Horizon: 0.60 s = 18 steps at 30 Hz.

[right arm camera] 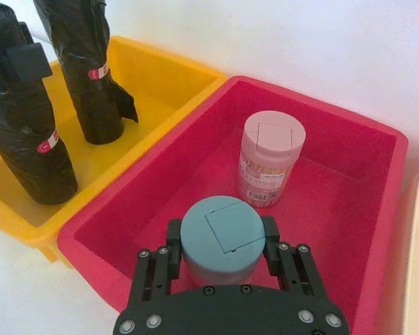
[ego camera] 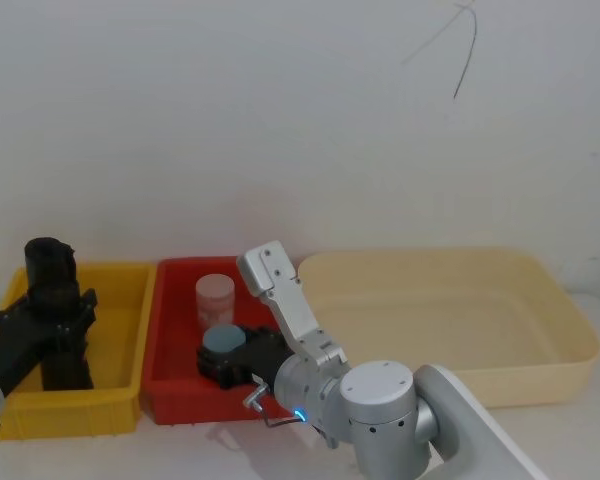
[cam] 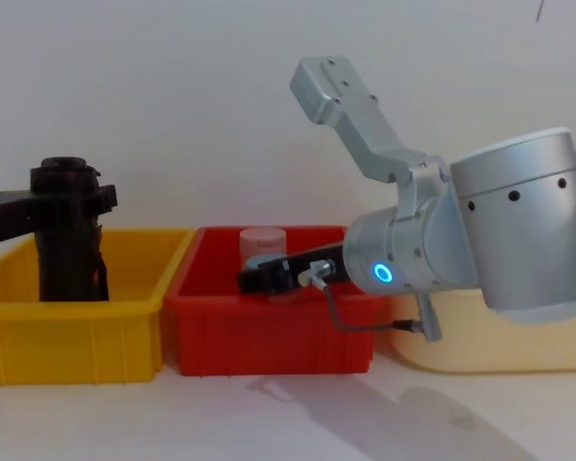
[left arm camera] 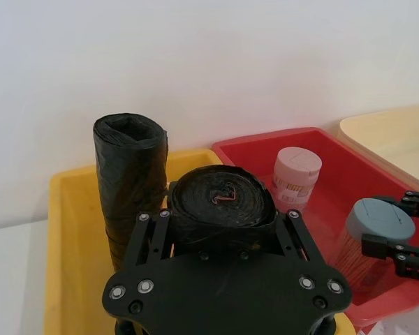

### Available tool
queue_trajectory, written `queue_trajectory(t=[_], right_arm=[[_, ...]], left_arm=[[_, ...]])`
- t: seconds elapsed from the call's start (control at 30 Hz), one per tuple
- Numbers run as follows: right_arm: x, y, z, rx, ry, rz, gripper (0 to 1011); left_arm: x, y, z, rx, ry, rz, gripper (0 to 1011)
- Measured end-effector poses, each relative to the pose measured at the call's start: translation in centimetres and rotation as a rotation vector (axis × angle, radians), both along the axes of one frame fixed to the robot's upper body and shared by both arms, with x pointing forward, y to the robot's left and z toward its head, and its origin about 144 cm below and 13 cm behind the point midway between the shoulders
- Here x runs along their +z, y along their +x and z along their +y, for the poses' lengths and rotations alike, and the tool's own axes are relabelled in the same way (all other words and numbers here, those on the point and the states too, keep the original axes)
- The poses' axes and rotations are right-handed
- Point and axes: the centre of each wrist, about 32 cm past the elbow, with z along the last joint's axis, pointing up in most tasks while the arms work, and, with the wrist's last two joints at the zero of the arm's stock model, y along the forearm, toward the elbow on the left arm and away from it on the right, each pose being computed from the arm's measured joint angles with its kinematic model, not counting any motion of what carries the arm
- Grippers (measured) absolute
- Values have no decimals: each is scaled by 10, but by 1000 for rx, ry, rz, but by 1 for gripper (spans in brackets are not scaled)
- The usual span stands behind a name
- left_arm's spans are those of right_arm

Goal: Pick up the garbage bag with the one hand and transfer it to the other hand.

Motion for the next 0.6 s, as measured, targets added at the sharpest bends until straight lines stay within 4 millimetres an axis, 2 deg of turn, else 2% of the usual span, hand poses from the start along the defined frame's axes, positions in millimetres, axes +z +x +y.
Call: queue_trajectory(t=[0.6], right_arm=[[1, 0, -1, 0, 7, 0, 663]], left_arm=[[2, 1, -1, -4, 8, -6, 536]])
